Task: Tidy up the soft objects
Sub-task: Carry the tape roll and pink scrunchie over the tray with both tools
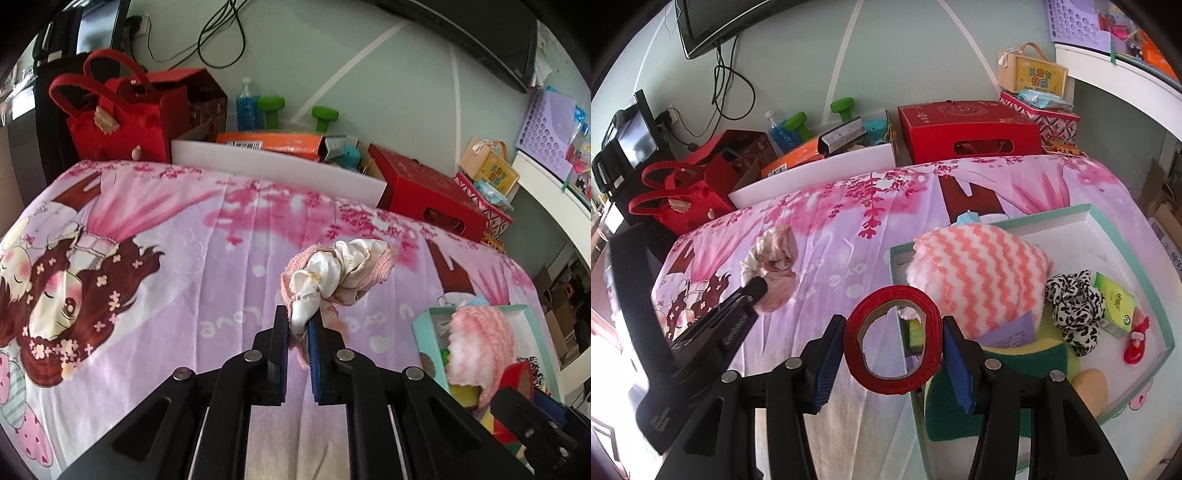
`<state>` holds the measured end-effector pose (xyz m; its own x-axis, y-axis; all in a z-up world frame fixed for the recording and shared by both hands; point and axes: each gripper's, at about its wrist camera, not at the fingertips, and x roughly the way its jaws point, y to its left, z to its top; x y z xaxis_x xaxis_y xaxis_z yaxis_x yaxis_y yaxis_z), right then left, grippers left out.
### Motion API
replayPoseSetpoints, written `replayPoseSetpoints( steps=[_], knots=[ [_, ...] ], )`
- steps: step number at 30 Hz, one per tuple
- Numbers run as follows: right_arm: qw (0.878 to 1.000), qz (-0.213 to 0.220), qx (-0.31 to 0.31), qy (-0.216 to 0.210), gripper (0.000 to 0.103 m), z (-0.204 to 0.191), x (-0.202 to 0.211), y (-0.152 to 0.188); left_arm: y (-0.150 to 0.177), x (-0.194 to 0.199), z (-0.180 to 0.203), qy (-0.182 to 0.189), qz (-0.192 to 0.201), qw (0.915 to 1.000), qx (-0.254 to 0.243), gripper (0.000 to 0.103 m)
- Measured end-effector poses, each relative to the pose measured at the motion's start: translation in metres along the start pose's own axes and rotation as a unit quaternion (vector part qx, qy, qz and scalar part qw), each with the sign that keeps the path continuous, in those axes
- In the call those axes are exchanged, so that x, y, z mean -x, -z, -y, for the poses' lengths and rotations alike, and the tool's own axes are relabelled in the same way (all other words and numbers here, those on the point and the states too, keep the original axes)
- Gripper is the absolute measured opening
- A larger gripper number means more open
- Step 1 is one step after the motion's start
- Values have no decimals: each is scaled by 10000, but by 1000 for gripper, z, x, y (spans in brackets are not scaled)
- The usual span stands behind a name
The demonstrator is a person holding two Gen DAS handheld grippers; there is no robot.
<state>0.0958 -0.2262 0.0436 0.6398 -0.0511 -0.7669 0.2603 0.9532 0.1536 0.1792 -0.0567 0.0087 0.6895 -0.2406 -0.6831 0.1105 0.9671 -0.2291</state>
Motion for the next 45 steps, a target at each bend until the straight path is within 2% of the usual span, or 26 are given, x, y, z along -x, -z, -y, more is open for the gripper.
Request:
replayPoseSetpoints(
  steps=[16,24,29,34,45],
  knots=[
    [9988,489,-34,-44,55,3,37,-6,-14,64,5,255,731,9970,-56,10],
    [9972,718,-198,38,55,17,52,-9,-16,85,18,504,907,9945,-165,10],
    [9961,686,-476,288,55,42,51,-8,-13,86,36,805,834,9927,-332,10],
    [9901,533,-970,859,55,83,45,-5,-3,84,68,1076,690,9893,-706,10],
    [9739,425,-1787,1333,55,151,49,7,30,76,133,1579,248,9761,-1476,10]
  ],
)
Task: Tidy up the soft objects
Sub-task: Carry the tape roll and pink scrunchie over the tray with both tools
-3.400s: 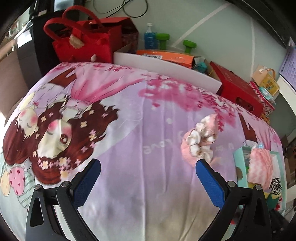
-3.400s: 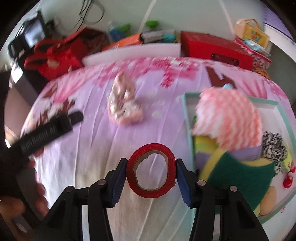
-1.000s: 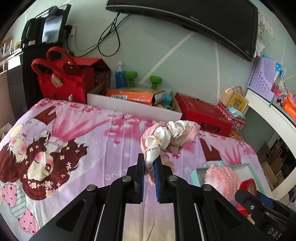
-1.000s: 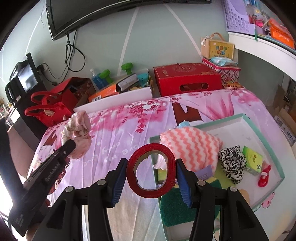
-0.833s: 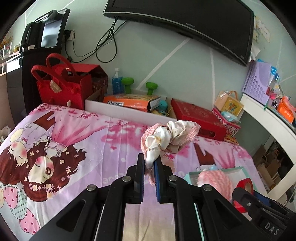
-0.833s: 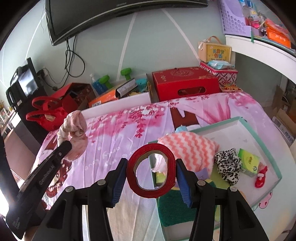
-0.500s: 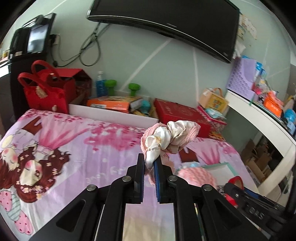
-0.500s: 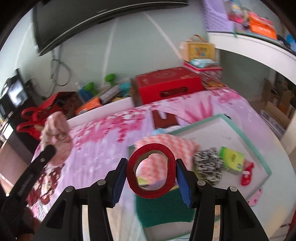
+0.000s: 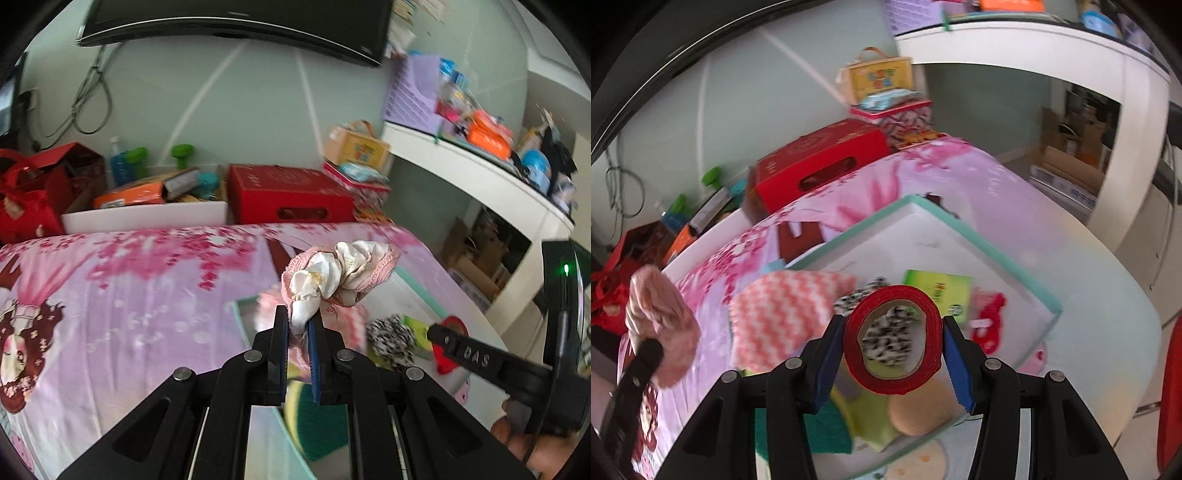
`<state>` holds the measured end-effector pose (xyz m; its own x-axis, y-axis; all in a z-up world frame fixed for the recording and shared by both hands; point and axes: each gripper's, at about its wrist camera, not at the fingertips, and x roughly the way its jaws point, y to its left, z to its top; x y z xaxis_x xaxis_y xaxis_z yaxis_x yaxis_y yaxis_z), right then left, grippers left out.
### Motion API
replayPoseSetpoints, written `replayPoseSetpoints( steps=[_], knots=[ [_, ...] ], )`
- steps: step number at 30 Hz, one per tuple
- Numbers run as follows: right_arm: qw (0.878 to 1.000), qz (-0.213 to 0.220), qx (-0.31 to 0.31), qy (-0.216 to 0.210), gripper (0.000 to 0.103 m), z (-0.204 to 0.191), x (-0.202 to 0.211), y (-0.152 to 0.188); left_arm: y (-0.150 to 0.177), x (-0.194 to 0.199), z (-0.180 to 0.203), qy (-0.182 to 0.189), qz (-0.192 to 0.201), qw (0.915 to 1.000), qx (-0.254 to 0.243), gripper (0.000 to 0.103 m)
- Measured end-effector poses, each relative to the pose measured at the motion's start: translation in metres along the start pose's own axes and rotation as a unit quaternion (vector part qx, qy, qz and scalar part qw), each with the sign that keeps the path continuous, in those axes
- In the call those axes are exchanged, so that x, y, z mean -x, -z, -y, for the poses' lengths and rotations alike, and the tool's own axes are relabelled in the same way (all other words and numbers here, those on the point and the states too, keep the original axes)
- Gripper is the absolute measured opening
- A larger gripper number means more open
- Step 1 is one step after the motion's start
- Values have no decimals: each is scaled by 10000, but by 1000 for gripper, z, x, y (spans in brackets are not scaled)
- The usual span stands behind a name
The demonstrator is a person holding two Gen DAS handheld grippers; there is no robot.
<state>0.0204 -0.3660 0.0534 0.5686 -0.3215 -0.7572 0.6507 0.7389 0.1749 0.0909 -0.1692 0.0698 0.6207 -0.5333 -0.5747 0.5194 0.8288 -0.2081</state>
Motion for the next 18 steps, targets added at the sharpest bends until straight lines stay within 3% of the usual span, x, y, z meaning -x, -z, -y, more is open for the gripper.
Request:
replayPoseSetpoints(
  steps=[8,18],
  knots=[
    [9993,-119,-275,212,55,20,-8,-2,10,-18,19,238,-306,9991,-181,10],
    [9988,-420,-112,218,55,12,-24,4,21,-46,29,210,-708,9968,-291,11]
  ],
)
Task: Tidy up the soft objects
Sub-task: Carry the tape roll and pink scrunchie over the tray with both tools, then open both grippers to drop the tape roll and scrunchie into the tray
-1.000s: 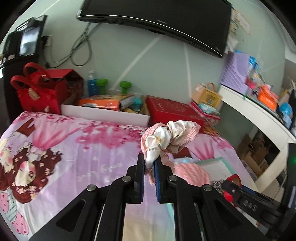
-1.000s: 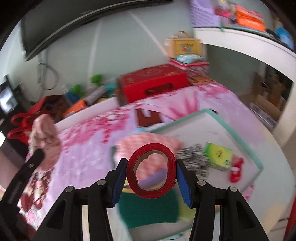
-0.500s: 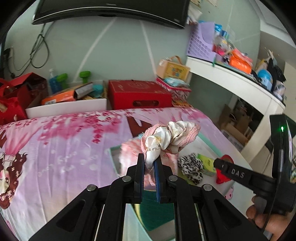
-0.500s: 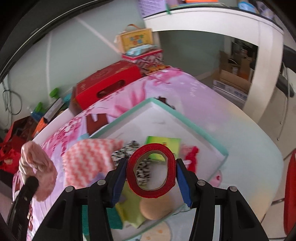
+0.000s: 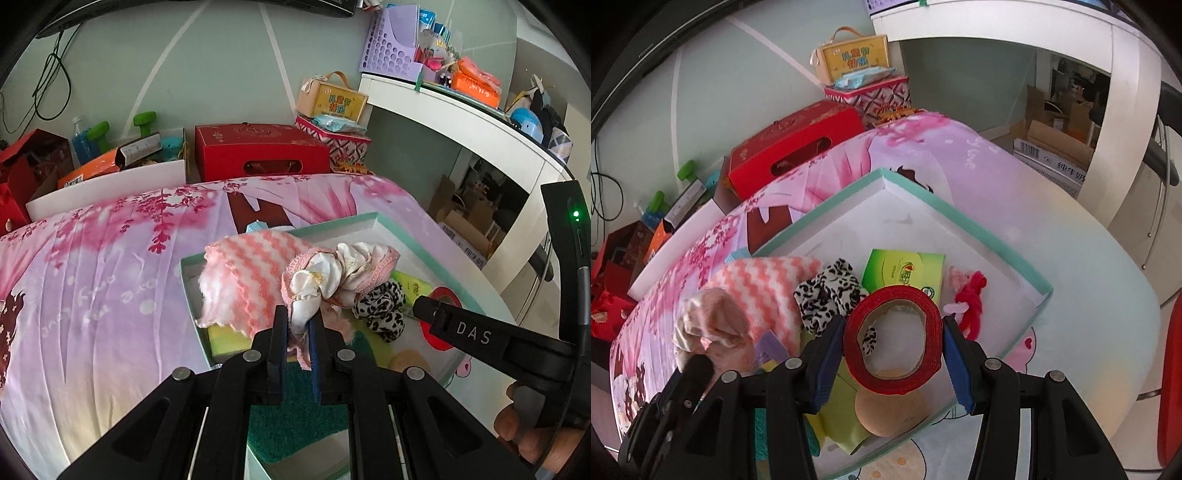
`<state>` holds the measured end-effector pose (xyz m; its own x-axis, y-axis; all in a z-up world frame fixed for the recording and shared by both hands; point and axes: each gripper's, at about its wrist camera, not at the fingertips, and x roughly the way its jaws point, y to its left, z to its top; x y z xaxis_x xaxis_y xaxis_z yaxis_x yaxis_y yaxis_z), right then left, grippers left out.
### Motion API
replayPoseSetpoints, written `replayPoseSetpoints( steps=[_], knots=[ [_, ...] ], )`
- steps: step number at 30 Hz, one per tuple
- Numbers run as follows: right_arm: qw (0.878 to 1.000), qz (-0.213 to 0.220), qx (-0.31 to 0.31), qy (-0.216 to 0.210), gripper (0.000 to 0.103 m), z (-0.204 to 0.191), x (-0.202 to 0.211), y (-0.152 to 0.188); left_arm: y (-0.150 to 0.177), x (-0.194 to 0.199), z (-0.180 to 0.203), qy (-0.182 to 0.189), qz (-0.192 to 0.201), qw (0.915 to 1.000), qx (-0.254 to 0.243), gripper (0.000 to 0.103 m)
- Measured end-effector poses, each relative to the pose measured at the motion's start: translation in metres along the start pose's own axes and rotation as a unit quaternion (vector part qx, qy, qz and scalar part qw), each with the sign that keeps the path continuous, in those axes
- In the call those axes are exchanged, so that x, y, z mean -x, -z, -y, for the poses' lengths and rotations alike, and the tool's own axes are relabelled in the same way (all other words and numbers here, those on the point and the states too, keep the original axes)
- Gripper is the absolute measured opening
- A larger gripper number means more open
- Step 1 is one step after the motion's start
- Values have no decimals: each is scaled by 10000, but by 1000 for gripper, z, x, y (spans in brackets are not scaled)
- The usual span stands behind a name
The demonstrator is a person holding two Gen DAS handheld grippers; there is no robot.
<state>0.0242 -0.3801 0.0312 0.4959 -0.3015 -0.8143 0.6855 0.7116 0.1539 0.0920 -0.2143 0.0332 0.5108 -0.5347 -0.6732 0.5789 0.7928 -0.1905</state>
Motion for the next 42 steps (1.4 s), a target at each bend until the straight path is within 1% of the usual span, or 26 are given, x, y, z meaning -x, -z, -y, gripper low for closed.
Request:
replayPoseSetpoints(
  steps=[2,4,6,8,11,13,15,17,19,21,23,26,28,29,30,31,34,35,38,39,42],
  knots=[
    [10000,-35,19,10,55,-1,-2,1,0,1,0,-4,12,10000,-13,13],
    [10000,-64,13,4,57,-1,-3,1,0,2,0,6,15,10000,-13,18],
    [10000,-85,9,19,61,-1,-3,1,-1,4,0,7,28,10000,-28,25],
    [9999,-81,26,63,65,-2,-3,1,-2,6,1,-1,50,10000,-59,28],
    [9999,-88,71,108,70,-3,-3,1,-3,10,0,13,75,10000,-54,39],
    [9998,-100,87,112,73,-4,-4,1,-5,14,-2,21,105,9999,-13,44],
    [9998,-99,101,111,76,-4,-3,1,-6,16,-5,21,121,9999,44,54],
    [9998,-91,108,130,82,-5,-3,1,-8,19,-9,10,146,9998,127,57],
    [9998,-88,112,149,85,-5,-3,1,-9,23,-15,-15,171,9996,217,58],
    [9998,-95,123,152,86,-5,-4,1,-11,27,-22,-86,210,9992,330,66],
    [9997,-104,144,150,89,-6,-4,1,-12,32,-31,-212,273,9983,478,69],
    [9996,-89,196,158,93,-8,-4,1,-14,34,-47,-447,258,9961,722,70],
    [9996,-73,227,153,93,-9,-3,1,-13,33,-62,-776,212,9923,938,73],
    [9996,-69,246,144,97,-10,-3,1,-13,32,-68,-892,173,9908,1004,78],
    [9995,-66,262,140,99,-11,-3,1,-11,31,-75,-1083,103,9880,1099,81],
    [9995,-60,291,139,102,-12,-3,2,-10,29,-82,-1226,50,9855,1169,81],
    [9992,-47,388,109,102,-17,-2,2,-4,25,-100,-1590,-126,9776,1371,81],
    [9990,-43,432,87,103,-20,-1,3,-3,25,-104,-1660,-154,9759,1409,82],
    [9982,-30,596,22,103,-29,0,4,3,21,-118,-1967,-283,9678,1543,91],
    [9979,-29,653,-3,103,-32,0,4,4,21,-120,-2034,-306,9660,1564,93],
    [9966,-30,815,-68,103,-42,1,6,8,21,-127,-2213,-376,9610,1613,93]
  ],
)
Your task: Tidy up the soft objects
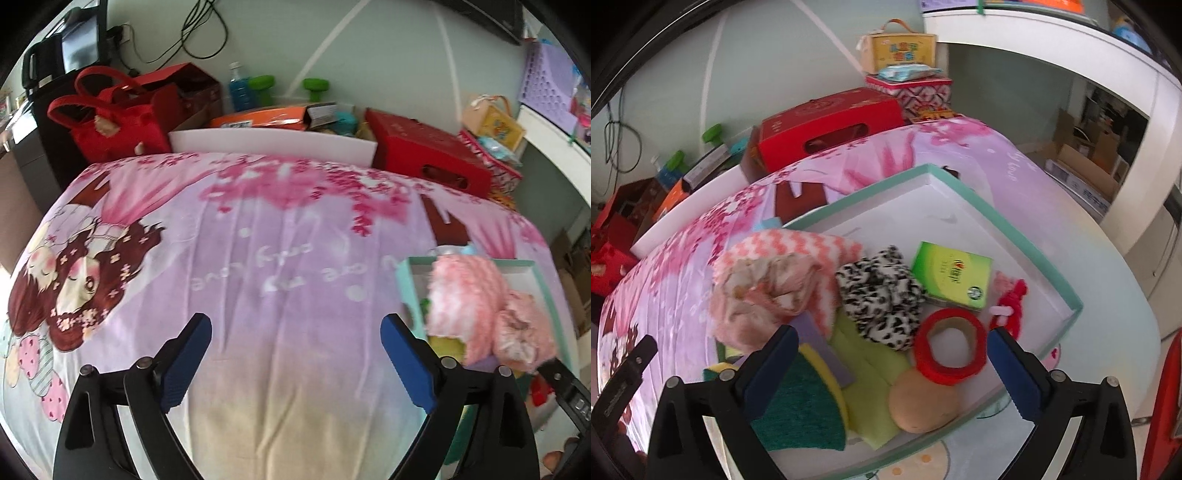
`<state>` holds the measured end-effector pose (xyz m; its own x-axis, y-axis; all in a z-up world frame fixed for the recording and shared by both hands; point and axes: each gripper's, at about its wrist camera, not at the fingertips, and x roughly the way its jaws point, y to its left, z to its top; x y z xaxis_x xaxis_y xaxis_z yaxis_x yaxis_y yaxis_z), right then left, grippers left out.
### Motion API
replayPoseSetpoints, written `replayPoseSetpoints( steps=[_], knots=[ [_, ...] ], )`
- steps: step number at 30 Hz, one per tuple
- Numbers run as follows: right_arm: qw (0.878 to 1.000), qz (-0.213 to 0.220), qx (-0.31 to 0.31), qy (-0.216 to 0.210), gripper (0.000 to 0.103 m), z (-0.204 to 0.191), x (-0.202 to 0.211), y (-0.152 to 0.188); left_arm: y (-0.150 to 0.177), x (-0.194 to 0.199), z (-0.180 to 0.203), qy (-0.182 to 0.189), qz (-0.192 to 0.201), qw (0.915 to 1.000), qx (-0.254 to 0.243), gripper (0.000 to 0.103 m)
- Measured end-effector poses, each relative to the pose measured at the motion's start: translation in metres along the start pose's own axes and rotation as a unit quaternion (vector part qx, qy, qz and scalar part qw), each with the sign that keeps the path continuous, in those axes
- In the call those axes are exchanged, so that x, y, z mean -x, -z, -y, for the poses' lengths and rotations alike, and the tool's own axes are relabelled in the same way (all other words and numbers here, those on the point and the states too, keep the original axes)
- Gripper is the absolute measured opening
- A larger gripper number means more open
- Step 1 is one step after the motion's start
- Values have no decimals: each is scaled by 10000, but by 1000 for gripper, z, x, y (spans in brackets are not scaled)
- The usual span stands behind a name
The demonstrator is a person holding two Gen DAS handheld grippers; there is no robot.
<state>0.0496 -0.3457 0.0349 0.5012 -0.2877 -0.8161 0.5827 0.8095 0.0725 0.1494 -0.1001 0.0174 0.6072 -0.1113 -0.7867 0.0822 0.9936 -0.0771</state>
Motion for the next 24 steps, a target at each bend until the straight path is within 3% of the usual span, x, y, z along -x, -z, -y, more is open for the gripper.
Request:
replayPoseSetpoints(
  steps=[6,24],
  knots=[
    [9998,48,188,-42,103,-13,4,2,0,-5,-12,-133,-88,9997,171,101],
    [9943,68,1063,-58,103,-54,28,28,11,14,-21,-364,-74,9993,-93,101]
  ],
)
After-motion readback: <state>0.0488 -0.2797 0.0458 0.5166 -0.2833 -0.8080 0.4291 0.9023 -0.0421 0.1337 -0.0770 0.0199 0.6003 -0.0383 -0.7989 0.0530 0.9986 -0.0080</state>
